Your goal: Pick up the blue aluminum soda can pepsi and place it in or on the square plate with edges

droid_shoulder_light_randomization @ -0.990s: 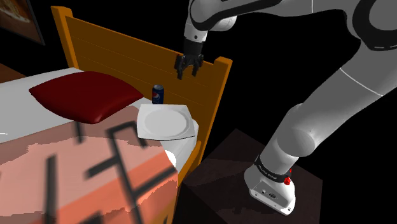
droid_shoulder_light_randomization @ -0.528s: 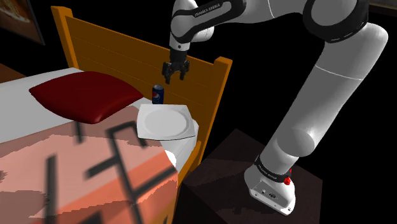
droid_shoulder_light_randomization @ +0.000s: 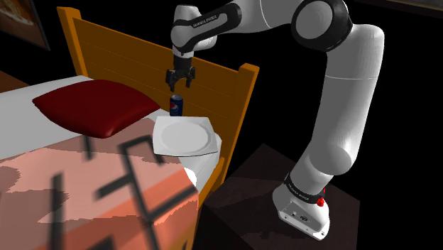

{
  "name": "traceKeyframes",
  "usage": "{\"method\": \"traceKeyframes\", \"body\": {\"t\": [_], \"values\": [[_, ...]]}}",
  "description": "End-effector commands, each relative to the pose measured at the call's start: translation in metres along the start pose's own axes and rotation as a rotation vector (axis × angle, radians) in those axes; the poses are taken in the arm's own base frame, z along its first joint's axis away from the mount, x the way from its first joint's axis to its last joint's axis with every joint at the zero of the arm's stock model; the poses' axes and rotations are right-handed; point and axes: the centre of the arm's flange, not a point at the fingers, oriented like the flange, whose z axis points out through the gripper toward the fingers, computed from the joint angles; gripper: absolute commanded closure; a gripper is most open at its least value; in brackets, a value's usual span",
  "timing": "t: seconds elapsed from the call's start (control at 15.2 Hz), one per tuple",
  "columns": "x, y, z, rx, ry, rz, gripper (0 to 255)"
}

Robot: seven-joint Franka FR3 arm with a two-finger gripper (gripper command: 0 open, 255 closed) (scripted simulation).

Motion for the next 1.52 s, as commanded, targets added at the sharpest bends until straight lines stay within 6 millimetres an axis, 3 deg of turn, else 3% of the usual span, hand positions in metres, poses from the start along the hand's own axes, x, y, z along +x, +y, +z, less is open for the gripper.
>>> {"method": "traceKeyframes", "body": {"t": [0.0,0.53,1.06,1.12,1.19,1.25,1.32,1.45], "values": [[0.018,0.005,0.043,-0.011,-0.044,-0.008,0],[0.018,0.005,0.085,-0.011,-0.044,-0.008,0],[0.018,0.005,0.085,-0.011,-0.044,-0.008,0],[-0.004,-0.007,0.091,-0.015,-0.044,-0.008,255],[-0.019,-0.016,0.100,-0.020,-0.042,-0.006,255],[-0.017,-0.029,0.107,-0.024,-0.043,-0.006,255],[-0.029,-0.038,0.113,-0.028,-0.042,-0.007,255],[-0.008,-0.052,0.112,-0.032,-0.042,-0.006,255]]}}
